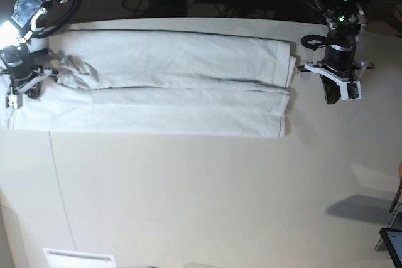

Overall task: Fold the T-shirt properly
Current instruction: 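Open the left gripper and lift it off the folded shirt, then lower the left gripper back onto the folded shirt's end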

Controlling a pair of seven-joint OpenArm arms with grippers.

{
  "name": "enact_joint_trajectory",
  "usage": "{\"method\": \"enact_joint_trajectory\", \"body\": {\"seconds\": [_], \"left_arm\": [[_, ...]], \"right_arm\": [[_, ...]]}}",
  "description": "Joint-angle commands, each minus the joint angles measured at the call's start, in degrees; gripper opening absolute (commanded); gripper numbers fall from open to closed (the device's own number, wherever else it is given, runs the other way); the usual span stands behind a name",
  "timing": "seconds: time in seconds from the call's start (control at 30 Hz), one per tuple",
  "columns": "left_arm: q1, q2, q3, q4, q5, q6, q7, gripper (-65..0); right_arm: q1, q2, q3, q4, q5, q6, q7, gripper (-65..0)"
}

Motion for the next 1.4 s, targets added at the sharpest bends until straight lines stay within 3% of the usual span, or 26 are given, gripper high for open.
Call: {"method": "enact_joint_trajectory", "body": {"seconds": [0.0, 0.07, 0.23, 0.3, 0.4, 0.63, 1.0, 1.23, 1.37], "left_arm": [[-0.3, -1.5, -1.1, 1.7, -2.0, -1.8, 0.2, -57.1], [-0.3, -3.5, -4.0, 2.4, -6.6, -6.8, 3.8, -48.9], [0.1, -7.7, -11.9, 0.8, -20.9, -14.2, 12.0, -28.6], [0.1, -9.3, -13.9, -0.7, -25.4, -14.3, 14.7, -20.5], [-0.1, -11.0, -14.6, -4.9, -30.7, -14.3, 15.9, -14.3], [-4.0, -14.6, -9.6, -20.3, -37.2, -14.3, 15.9, -14.3], [-7.4, -14.3, 1.0, -25.6, -37.3, -14.3, 15.8, -14.4], [-8.9, -11.2, 2.9, -29.2, -37.0, -14.3, 15.7, -14.4], [-9.4, -11.2, 7.8, -29.9, -36.9, -14.3, 15.6, -14.6]], "right_arm": [[0.4, 0.8, 0.1, 1.3, 0.1, -0.5, 0.4, -64.7], [0.4, 0.8, 0.1, 1.3, 0.1, -0.5, 0.4, -64.7], [0.4, 0.8, 0.1, 1.3, 0.1, -0.5, 0.3, -64.7], [0.4, 0.8, 0.1, 1.3, 0.1, -0.5, 0.3, -64.7], [0.3, 0.8, 0.1, 1.3, 0.1, -0.5, 0.3, -64.7], [0.1, 0.8, 0.1, 1.3, 0.1, -0.5, 0.3, -64.7], [0.0, 0.7, 0.1, 1.3, 0.1, -0.5, 0.3, -64.7], [0.0, 0.7, 0.1, 1.3, 0.1, -0.5, 0.3, -64.7], [0.0, 0.7, 0.1, 1.3, 0.1, -0.5, 0.3, -64.7]]}}
